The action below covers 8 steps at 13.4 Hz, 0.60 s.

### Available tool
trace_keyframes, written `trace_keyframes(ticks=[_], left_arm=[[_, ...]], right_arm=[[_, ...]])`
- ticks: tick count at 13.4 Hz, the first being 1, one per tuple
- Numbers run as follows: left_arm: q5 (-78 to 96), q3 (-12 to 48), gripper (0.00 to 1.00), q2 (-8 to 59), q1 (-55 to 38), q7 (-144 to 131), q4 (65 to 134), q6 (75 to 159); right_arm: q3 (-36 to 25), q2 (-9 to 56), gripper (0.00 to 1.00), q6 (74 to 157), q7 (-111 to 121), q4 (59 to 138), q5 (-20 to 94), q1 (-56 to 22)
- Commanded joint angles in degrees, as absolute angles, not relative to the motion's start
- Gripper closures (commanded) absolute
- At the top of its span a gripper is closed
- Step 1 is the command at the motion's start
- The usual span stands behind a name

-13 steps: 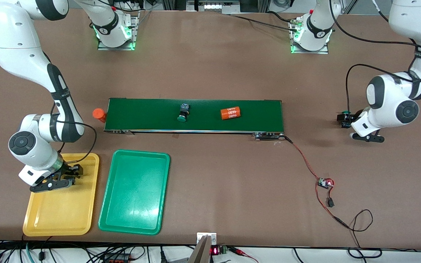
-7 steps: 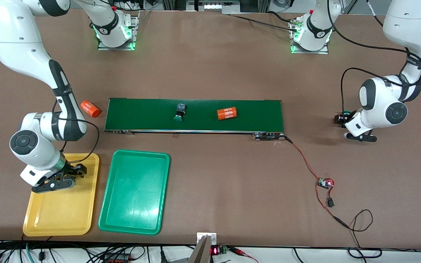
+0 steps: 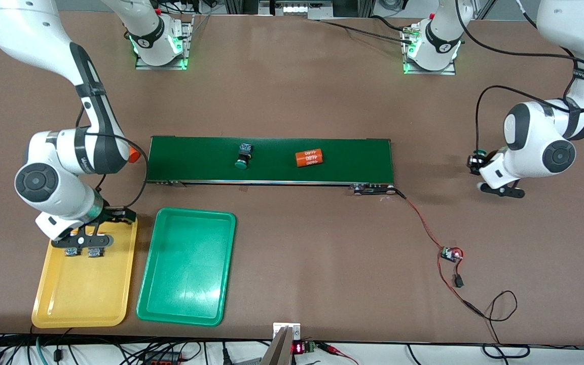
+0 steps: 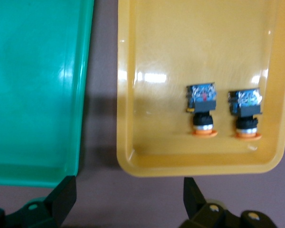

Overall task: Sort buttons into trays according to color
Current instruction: 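Release the button in the tray while the left gripper grasps a green button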

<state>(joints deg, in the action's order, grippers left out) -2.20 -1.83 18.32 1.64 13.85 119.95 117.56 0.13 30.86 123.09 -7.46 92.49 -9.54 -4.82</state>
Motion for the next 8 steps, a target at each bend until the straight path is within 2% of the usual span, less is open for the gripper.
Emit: trace_keyframes(ticks=[1, 5, 8], left_arm=[[-0.88, 5.43, 0.89, 17.32, 1.23, 9.43, 114.27, 107.69], [5.25, 17.03, 0.87, 18.19, 0.79, -7.09, 112.24, 109.41], [9.04, 19.51, 0.87, 20.9, -1.13, -8.7, 112.24, 119.58]], right_arm=[[1.75, 22.26, 0.0, 122.35, -8.79, 101.93, -8.26, -4.66], [5.52, 14.6, 0.0, 121.2, -12.57, 108.45, -3.09, -4.75], [10.71, 11.53, 0.0, 122.51, -13.44, 111.87, -0.35, -4.75]])
